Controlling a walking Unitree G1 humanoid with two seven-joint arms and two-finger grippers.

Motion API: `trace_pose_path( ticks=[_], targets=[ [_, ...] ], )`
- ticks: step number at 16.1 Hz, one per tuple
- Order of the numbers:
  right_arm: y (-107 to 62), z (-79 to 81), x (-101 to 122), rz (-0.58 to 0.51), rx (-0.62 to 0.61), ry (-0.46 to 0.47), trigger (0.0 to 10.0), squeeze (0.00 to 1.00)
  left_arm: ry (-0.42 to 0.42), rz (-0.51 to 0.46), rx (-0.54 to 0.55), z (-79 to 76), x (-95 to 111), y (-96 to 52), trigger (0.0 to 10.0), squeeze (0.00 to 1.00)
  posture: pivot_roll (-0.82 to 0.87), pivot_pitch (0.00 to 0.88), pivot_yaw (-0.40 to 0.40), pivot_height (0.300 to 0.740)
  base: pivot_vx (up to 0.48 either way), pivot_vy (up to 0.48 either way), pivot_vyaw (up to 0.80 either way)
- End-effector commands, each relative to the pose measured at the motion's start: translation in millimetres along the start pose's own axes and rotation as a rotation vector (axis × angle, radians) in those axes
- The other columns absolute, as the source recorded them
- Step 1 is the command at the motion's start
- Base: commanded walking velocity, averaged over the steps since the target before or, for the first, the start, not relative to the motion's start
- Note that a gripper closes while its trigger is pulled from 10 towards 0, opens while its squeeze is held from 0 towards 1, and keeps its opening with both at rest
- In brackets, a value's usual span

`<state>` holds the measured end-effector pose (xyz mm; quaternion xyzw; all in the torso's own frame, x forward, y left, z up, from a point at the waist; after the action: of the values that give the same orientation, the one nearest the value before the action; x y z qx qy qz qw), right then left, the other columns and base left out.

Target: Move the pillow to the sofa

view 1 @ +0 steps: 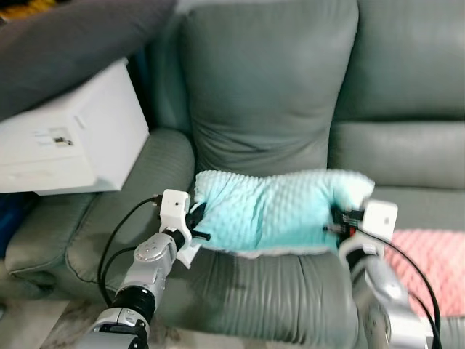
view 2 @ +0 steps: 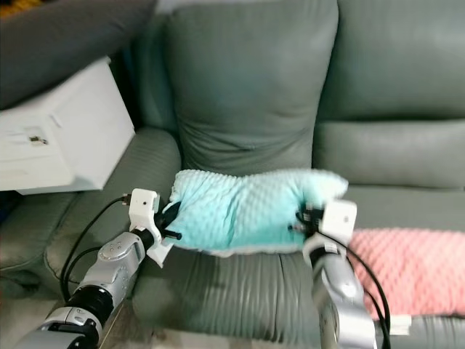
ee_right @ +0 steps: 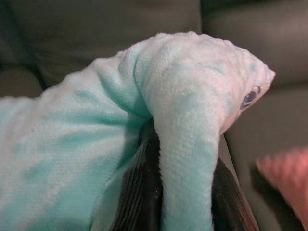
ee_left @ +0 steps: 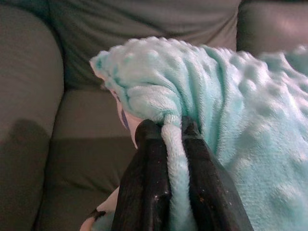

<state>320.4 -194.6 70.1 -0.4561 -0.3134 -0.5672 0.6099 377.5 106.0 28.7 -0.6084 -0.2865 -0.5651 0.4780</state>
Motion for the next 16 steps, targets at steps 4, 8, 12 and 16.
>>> trace_pose_path(
  ticks=[4, 8, 12, 16],
  targets=[
    [-9.5, 5.7, -3.7, -0.025, 0.01, -0.043, 10.0, 0.0, 0.0, 0.0, 0.054, 18.4, 1.5, 0.1, 10.0, 0.0, -0.18, 0.263, 0.146, 0.74, 0.0, 0.0, 0.0],
    [-9.9, 8.0, -1.0, -0.055, 0.012, -0.06, 10.0, 0.0, -0.041, -0.004, 0.081, 23.9, 3.2, 1.1, 10.0, 0.0, -0.18, 0.277, 0.149, 0.74, 0.0, 0.0, 0.0],
    [-9.9, 8.0, -1.0, -0.055, 0.012, -0.06, 10.0, 0.0, -0.041, -0.004, 0.081, 23.9, 3.2, 1.1, 10.0, 0.0, -0.18, 0.277, 0.149, 0.74, 0.0, 0.0, 0.0],
    [-9.9, 8.0, -1.0, -0.055, 0.012, -0.06, 10.0, 0.0, -0.041, -0.004, 0.081, 23.9, 3.2, 1.1, 10.0, 0.0, -0.18, 0.277, 0.149, 0.74, 0.0, 0.0, 0.0]
  ],
)
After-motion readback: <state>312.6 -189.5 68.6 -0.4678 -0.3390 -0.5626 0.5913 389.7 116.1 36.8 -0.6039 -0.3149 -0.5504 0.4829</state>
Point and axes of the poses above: a point about 5 cm out from each wrist's last joint towards the gripper, its own y axis pointing out of the wrist towards the gripper, its own x axis along the axis of the wrist's last joint, z = x × y, the point moved 6 cm from there along y, pointing out of the wrist towards the gripper, and after that the axes turned 15 degrees about y, right-handed, at the moved point
